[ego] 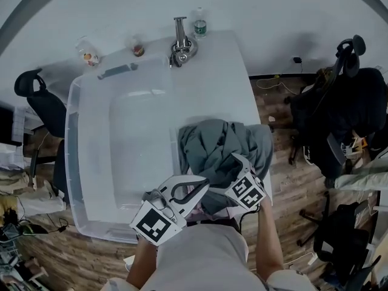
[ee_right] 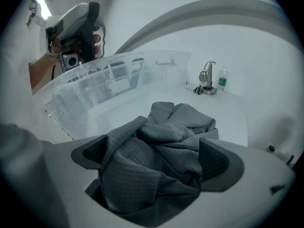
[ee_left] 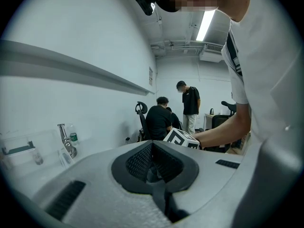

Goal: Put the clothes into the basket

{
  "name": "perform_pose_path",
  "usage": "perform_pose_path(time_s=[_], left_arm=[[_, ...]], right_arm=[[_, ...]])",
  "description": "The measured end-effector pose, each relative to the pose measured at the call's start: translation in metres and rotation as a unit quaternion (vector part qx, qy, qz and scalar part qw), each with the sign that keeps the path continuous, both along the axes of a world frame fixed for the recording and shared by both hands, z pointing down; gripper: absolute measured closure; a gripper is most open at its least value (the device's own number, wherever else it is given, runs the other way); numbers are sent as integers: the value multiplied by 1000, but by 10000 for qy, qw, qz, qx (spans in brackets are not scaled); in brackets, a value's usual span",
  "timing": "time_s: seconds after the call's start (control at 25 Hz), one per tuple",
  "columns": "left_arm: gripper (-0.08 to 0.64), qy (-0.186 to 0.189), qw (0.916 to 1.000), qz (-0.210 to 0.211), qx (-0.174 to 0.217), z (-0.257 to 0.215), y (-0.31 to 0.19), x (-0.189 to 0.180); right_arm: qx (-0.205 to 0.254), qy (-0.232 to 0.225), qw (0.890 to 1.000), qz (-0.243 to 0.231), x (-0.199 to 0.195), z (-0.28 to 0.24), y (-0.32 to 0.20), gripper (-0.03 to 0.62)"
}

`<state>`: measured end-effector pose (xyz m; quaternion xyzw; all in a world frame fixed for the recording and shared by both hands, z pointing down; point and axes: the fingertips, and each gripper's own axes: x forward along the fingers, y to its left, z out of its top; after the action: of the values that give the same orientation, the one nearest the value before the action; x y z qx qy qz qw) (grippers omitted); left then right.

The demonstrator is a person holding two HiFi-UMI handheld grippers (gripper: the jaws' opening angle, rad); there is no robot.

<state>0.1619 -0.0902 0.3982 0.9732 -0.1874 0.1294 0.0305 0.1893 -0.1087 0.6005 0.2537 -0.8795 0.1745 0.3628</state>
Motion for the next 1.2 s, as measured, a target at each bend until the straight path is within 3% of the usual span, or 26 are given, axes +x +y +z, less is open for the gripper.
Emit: perform_pose_path(time_s=[0.24,0.68,0.76,1.0,1.2], left_arm=[[555,-8,10000,-51,3,0,1,-4],[555,-37,9999,-141,-18,2,4,-8],[555,-49,9999,-148,-19,2,4,-9],[555,-45,9998,-192,18,-1,8,-9],[555,-80,9996,-259,48,-2,11,-12]], right_arm=[[-520,-179,9984,133,-2,36,-3,15],[-853,-94,9962,156,-3,57,0,27],[-882,-57,9960,161,-2,57,1,79],[-871,-170,9954,348,4,49,3,328],[-971,-232,9938,485,8,42,5,402]])
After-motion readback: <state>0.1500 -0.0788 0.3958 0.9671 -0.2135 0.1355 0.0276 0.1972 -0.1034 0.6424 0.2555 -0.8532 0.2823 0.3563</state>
